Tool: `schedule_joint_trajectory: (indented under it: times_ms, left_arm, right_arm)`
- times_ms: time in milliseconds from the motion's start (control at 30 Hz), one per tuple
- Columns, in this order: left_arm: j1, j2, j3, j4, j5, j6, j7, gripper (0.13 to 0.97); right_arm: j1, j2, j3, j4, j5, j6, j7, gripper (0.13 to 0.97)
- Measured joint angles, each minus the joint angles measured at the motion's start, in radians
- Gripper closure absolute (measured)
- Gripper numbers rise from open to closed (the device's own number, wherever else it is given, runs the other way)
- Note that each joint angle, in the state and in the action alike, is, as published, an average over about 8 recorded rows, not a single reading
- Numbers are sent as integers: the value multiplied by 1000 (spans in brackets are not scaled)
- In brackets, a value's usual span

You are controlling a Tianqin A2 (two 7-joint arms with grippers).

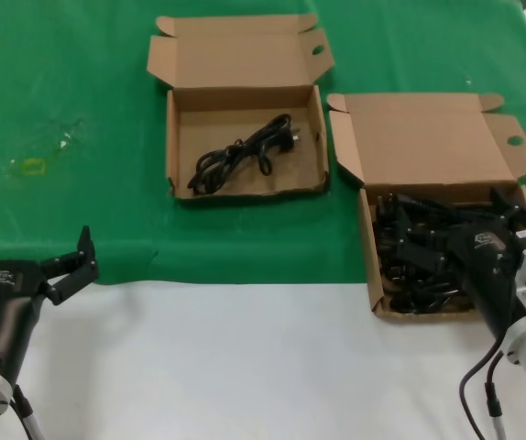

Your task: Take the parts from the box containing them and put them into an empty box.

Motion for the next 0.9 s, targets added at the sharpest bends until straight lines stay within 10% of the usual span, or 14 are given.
schedule_joint_trajectory:
  times_ms: [900]
  left_arm:
    - [0,0,0,0,0,0,0,132]
  right_arm:
    - [0,0,0,0,0,0,0,129]
